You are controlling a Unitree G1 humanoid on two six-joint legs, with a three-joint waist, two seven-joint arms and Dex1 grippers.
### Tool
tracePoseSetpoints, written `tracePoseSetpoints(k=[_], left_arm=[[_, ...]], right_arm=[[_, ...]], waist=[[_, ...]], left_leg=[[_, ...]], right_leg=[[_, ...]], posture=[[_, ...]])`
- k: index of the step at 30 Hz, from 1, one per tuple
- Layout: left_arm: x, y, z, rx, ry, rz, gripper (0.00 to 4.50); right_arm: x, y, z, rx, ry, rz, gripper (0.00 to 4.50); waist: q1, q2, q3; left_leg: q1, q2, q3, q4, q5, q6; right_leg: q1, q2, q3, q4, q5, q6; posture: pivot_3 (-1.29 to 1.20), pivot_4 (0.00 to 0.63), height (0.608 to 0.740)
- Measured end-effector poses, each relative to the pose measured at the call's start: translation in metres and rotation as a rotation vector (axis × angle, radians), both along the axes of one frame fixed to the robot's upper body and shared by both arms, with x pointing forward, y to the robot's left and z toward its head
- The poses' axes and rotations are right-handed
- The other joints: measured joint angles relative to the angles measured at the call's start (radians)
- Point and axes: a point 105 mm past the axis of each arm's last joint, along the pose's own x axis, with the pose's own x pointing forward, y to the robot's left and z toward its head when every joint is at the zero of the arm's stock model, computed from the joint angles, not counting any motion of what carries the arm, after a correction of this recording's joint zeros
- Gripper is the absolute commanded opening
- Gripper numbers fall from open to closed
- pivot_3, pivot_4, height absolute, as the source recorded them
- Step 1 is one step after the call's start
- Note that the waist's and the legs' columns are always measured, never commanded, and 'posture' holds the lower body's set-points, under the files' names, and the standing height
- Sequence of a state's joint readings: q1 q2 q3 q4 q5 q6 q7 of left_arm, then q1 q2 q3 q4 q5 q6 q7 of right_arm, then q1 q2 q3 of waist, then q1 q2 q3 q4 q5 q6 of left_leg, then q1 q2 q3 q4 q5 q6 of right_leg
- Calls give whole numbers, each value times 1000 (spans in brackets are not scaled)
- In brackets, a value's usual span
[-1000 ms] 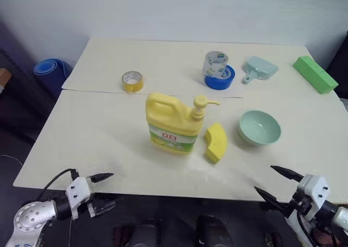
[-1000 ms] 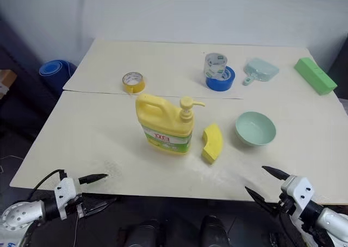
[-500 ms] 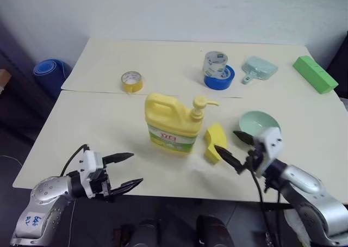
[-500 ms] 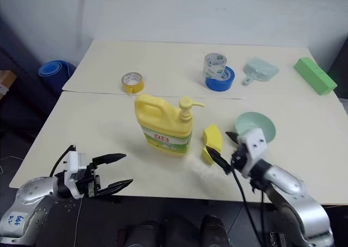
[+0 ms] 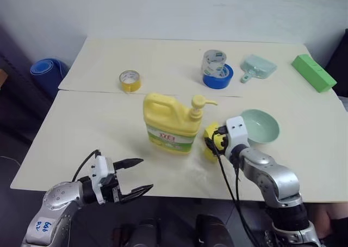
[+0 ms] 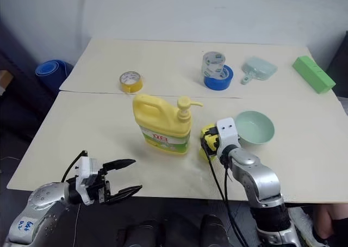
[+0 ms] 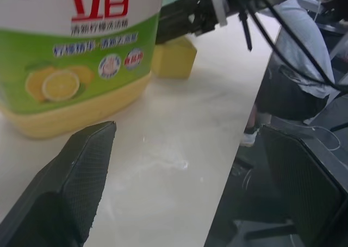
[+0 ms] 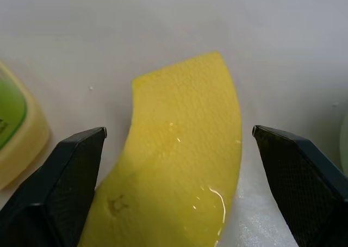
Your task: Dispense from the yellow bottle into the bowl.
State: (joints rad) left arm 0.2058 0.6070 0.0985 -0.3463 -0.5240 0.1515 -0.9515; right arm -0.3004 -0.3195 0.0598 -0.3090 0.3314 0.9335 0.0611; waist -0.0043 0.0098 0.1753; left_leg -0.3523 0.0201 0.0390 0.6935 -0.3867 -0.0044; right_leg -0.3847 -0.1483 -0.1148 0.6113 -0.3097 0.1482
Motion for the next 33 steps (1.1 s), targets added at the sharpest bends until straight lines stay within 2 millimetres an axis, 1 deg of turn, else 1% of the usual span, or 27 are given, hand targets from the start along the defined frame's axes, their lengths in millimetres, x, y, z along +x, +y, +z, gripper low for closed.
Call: tracePoseSetpoints(k=[2,4,5,9,10,12,14,15,18,19,20,21,23,25,27,28,30,32,33], left_arm=[[1,-1,1,-4,-8,8,4473],[2,-2,2,-17,-18,17,4500],[2,-2,2,-21,-21,16,4500],[3,-6,4,-19,-42,-6,4500],[5,-8,4,-21,-47,-12,4500],[6,-10,6,-24,-59,-19,4500],[8,-11,7,-26,-70,-24,4500],[11,-12,9,-40,-87,-25,4500],[16,-16,14,-84,-103,-24,4500],[18,-18,17,-96,-112,-29,4500],[20,-20,20,-103,-118,-34,4500],[22,-22,23,-106,-130,-43,4500],[26,-25,29,-117,-156,-51,4500],[32,-31,37,-142,-189,-63,4500],[36,-36,41,-154,-201,-79,4500],[37,-39,42,-158,-202,-91,4500],[39,-45,44,-166,-207,-112,4500],[40,-50,47,-165,-215,-140,4500],[40,-50,48,-164,-217,-145,4500]], right_arm=[[4,2,-2,15,30,-5,4500],[5,1,-3,30,57,-5,4105],[4,2,-3,44,72,-2,3999],[3,-4,-2,74,113,-18,2680],[2,-6,-1,86,119,-22,2414],[0,-8,6,113,108,-21,2339],[-2,-11,20,159,63,-20,2339],[-4,-13,38,219,-1,-5,2339],[-13,-22,74,346,-133,40,2339],[-18,-30,89,392,-187,46,2339],[-21,-37,98,414,-224,47,2339],[-25,-48,107,418,-252,46,2339],[-32,-73,117,364,-282,21,2339],[-34,-109,117,238,-261,-24,2339],[-31,-151,122,198,-284,-129,2339],[-29,-173,122,176,-293,-188,2339],[-26,-210,119,84,-295,-286,2339],[-21,-249,108,-63,-257,-381,2339],[-19,-262,103,-84,-241,-415,2339]], waist=[[0,0,0],[2,0,0],[2,0,0],[2,0,0],[2,0,0],[1,0,0],[1,0,0],[1,0,0],[4,0,0],[6,0,0],[6,0,0],[7,0,0],[6,0,0],[10,0,0],[7,0,0],[6,0,0],[2,0,0],[-1,0,0],[-3,0,0]], left_leg=[[0,0,0,0,0,0],[0,0,-1,0,0,0],[0,0,-1,0,0,0],[-1,0,0,0,0,0],[-2,0,0,0,0,0],[-3,0,1,0,0,0],[-3,0,2,0,0,0],[-4,0,2,0,0,0],[-4,0,1,0,0,0],[-4,0,1,1,0,0],[-4,-1,1,1,0,0],[-4,-1,1,1,0,0],[-4,-1,1,1,0,0],[-4,-2,2,1,0,1],[-3,-2,4,1,0,1],[-3,-2,5,0,0,2],[-2,-2,7,-1,1,2],[-1,-2,9,-1,1,2],[-1,-2,10,-1,1,2]], right_leg=[[0,0,0,1,0,0],[0,0,0,1,0,0],[0,0,0,1,0,0],[-2,0,0,1,0,0],[-2,0,0,1,0,0],[-4,0,1,1,0,0],[-6,0,2,3,0,0],[-6,0,2,3,0,0],[-6,0,2,3,0,0],[-6,0,2,3,0,0],[-6,0,2,3,0,0],[-5,0,2,3,0,0],[-6,0,3,3,0,0],[-5,-1,3,2,0,0],[-5,-1,4,1,0,0],[-5,0,5,1,0,0],[-5,0,6,1,0,0],[-6,-1,7,2,0,1],[-6,-1,7,2,0,1]], posture=[[0,150,740],[0,150,740],[0,150,740],[0,150,740],[0,150,740],[0,150,740],[0,150,740],[0,150,740],[0,150,740],[0,150,740],[0,150,740],[0,150,740],[0,150,740],[0,150,740],[0,150,740],[0,150,740],[0,150,740],[0,150,740],[0,150,740]])
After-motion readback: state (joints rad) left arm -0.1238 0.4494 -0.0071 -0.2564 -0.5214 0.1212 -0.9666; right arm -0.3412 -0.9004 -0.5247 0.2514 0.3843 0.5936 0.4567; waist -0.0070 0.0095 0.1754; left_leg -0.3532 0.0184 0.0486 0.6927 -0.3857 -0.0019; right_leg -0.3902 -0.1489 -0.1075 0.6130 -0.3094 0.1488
